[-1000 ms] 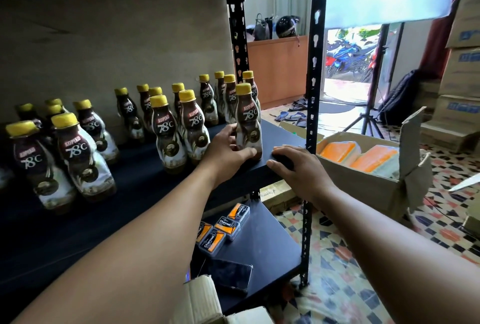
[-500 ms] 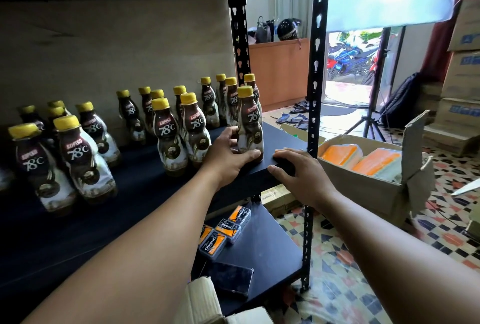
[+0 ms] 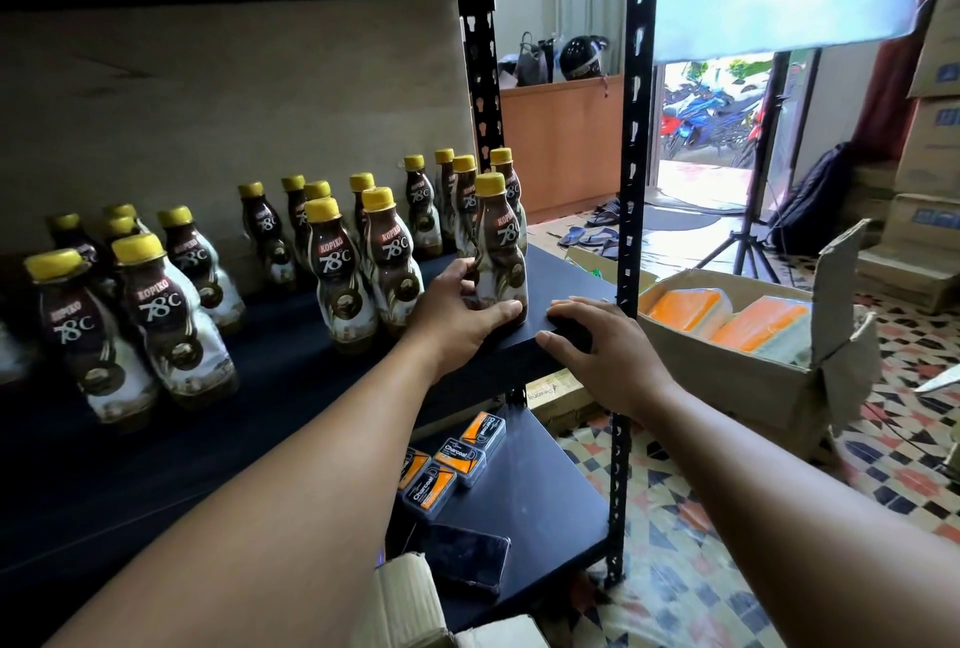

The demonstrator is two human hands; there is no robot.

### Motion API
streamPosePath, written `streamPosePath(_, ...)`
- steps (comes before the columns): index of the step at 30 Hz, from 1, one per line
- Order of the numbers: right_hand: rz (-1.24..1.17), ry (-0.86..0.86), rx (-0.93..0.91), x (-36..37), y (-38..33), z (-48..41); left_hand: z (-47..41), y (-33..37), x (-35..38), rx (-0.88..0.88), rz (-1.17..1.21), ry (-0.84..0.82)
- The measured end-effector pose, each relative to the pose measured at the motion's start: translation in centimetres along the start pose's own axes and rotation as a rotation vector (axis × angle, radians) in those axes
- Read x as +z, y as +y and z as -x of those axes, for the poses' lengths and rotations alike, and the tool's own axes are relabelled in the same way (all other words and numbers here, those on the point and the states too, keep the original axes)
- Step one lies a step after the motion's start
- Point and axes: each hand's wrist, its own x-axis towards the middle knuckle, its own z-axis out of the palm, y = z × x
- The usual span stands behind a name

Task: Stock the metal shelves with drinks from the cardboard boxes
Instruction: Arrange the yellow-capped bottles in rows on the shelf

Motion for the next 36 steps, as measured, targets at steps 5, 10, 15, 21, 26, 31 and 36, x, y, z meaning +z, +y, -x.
streamPosePath(5, -0.006, -0.007, 0.01, -0.03, 0.09, 0.0, 0.13, 0.33, -0.06, -0.004, 0.037, -0.005)
streamPosePath(10, -0.003, -0.008, 0.013, -0.06, -0.06, 0.01, 0.56, 0.99, -0.16, 0.028, 0.052, 0.003)
streamPosePath(15, 0.002, -0.007, 0.005, -0.11, -0.15, 0.03, 0.53, 0.78, -0.29, 0.034, 0.098, 0.017)
streamPosePath(21, -0.005, 0.002, 0.017, -0.02, -0.15, 0.01, 0.55, 0.86, -0.26, 0.04, 0.143, -0.029)
streamPosePath(26, -0.003, -0.003, 0.016, 0.01, -0.14, 0.02, 0.56, 0.74, -0.23, 0.074, 0.093, -0.001)
streamPosePath(31, 0.006, -0.003, 0.015, 0.01, -0.1, 0.03, 0.46, 0.73, -0.27, 0.058, 0.121, -0.006)
streamPosePath(36, 0.008, -0.001, 0.016, 0.15, 0.06, -0.06, 0.62, 0.87, -0.21, 0.067, 0.067, 0.045)
